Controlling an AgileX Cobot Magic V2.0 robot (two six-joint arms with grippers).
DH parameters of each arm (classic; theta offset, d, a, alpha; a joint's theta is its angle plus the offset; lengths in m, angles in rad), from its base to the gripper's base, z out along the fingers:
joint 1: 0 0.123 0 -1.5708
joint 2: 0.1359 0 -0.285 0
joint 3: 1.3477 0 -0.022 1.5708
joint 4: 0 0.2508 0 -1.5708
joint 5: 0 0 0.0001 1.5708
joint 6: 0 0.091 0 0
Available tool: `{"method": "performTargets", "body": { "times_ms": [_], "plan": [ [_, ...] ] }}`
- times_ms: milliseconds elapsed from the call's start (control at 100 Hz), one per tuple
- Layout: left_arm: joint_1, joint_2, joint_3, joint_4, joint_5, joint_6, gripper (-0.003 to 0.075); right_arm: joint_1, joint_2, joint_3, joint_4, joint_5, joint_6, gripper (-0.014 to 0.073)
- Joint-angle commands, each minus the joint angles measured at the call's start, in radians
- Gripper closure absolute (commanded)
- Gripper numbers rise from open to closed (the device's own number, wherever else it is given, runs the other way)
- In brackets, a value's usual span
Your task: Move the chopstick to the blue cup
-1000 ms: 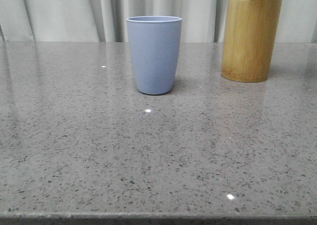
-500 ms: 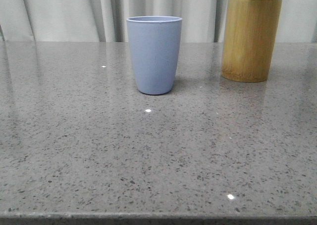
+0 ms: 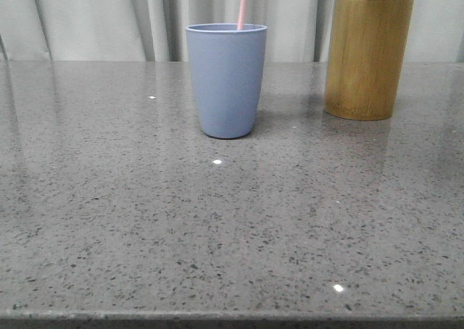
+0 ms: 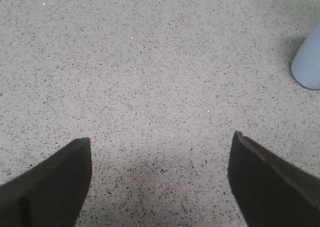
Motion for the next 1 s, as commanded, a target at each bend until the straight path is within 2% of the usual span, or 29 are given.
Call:
{"method": "performTargets", "body": {
  "times_ms": [0,120,180,240,370,470,740,990],
  "plan": [
    [0.002,-0.006,-0.027,-0.018,-0.062,-0.004,0.0173,-0.002,-0.041,-0.032,-0.009,-0.072,-0.012,0.0440],
    [0.002,-0.006,-0.027,-0.018,-0.062,-0.004,0.0173,-0.002,-0.041,-0.032,-0.009,-0.068,-0.012,0.0197],
    [0.002,-0.006,-0.027,-0.018,-0.062,-0.004,0.0173,-0.002,-0.041,-0.032,-0.009,-0.068,-0.012,0.0109],
    [0.002,-0.006,-0.027,-0.018,-0.062,-0.004,0.0173,-0.002,-0.044,-0.032,-0.009,-0.063,-0.012,0.0068],
    [0.002,-0.006,-0.027,-0.018,-0.052,-0.004,0.0173,-0.007,-0.071,-0.032,-0.009,-0.028,-0.012,0.0063],
    [0.002,-0.006,-0.027,-0.018,-0.040,-0.004,0.0173,-0.021,-0.114,-0.032,-0.021,0.053,-0.021,0.0063],
    [0.002,-0.006,-0.027,-0.018,-0.040,-0.004,0.0173,-0.078,-0.278,-0.024,-0.216,0.332,-0.041,0.0064],
    [0.002,-0.006,-0.027,-0.018,-0.040,-0.004,0.0173,-0.122,-0.494,0.133,-0.288,0.476,-0.040,0.0064]
  ]
}}
